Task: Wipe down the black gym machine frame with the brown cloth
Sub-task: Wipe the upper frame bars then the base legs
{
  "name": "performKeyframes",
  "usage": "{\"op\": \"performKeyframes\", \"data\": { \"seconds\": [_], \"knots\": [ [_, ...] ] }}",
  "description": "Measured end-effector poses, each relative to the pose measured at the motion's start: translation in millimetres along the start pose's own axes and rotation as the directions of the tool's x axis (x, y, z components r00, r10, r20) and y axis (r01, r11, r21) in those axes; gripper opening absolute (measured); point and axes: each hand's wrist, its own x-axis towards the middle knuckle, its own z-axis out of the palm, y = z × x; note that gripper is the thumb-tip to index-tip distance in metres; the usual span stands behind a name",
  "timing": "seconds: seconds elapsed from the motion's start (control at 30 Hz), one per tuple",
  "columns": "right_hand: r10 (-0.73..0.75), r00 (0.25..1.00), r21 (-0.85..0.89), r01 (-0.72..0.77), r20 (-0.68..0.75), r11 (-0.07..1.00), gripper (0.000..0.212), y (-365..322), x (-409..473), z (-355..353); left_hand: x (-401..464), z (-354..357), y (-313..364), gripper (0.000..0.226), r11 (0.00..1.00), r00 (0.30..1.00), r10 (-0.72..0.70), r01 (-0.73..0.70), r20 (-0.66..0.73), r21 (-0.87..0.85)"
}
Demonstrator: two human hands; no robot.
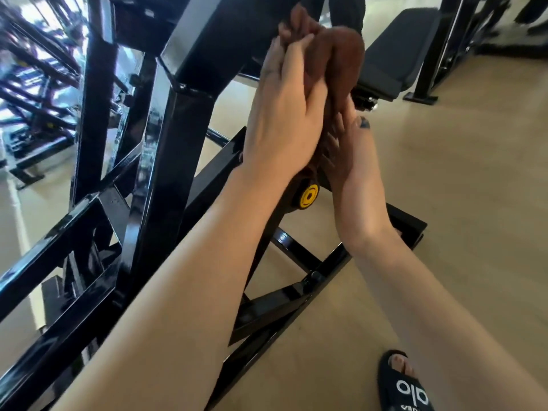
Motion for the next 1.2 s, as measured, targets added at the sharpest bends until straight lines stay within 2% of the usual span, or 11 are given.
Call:
{"op": "performKeyframes", "data": {
  "seconds": [0.17, 0.23, 0.37, 0.43, 0.53, 0.6, 0.77, 0.9, 1.03, 1.13, 1.2],
  "knots": [
    [0.067, 0.997, 0.003, -0.067, -0.023, 0.998, 0.056, -7, 1, -1, 56, -1, -2, 0.034, 0.974, 0.973, -0.224, 0.225, 0.053, -0.003],
    [0.071, 0.997, 0.01, -0.071, -0.024, 0.997, 0.056, -6, 2, -1, 56, -1, 0, 0.033, 0.975, 0.974, -0.222, 0.223, 0.038, -0.012],
    [-0.001, 0.998, 0.09, 0.007, -0.062, 0.996, 0.056, -1, 4, -4, 17, 0, -3, 0.032, 0.988, 0.995, 0.087, -0.079, 0.056, -0.132],
    [-0.01, 0.996, 0.135, 0.023, -0.093, 0.991, 0.053, 0, 6, -7, -2, 3, -6, 0.041, 0.97, 0.967, 0.242, -0.24, 0.081, -0.041],
    [0.005, 0.993, 0.146, 0.013, -0.118, 0.989, 0.054, 1, 8, -6, 0, 6, -11, 0.045, 0.951, 0.95, 0.295, -0.302, 0.105, 0.064],
    [0.009, 0.995, 0.118, 0.002, -0.095, 0.993, 0.057, 2, 8, -2, 15, 5, -10, 0.04, 0.969, 0.966, 0.247, -0.247, 0.078, -0.009],
    [0.039, 0.997, 0.1, -0.032, -0.064, 0.995, 0.058, 2, 1, 5, 51, 2, -7, 0.036, 0.988, 0.989, -0.147, 0.148, 0.008, -0.055],
    [0.049, 0.998, 0.075, -0.046, -0.038, 0.996, 0.064, 5, -2, 7, -1, -9, -9, 0.036, 0.987, 0.994, -0.096, 0.102, 0.052, -0.124],
    [0.053, 0.998, -0.004, -0.053, 0.025, 0.999, 0.055, 18, -14, 14, -83, -27, -19, 0.037, 0.995, 0.997, -0.064, 0.067, 0.044, -0.073],
    [0.07, 0.997, -0.112, -0.065, 0.041, 0.992, 0.065, 22, -23, 23, -85, -24, -19, 0.031, 0.994, 0.998, -0.059, 0.059, 0.001, -0.091],
    [0.07, 0.998, -0.094, -0.069, 0.005, 0.993, 0.065, 19, -23, 23, -65, -20, -16, 0.023, 0.979, 0.989, -0.144, 0.14, -0.021, -0.145]
  ]
}}
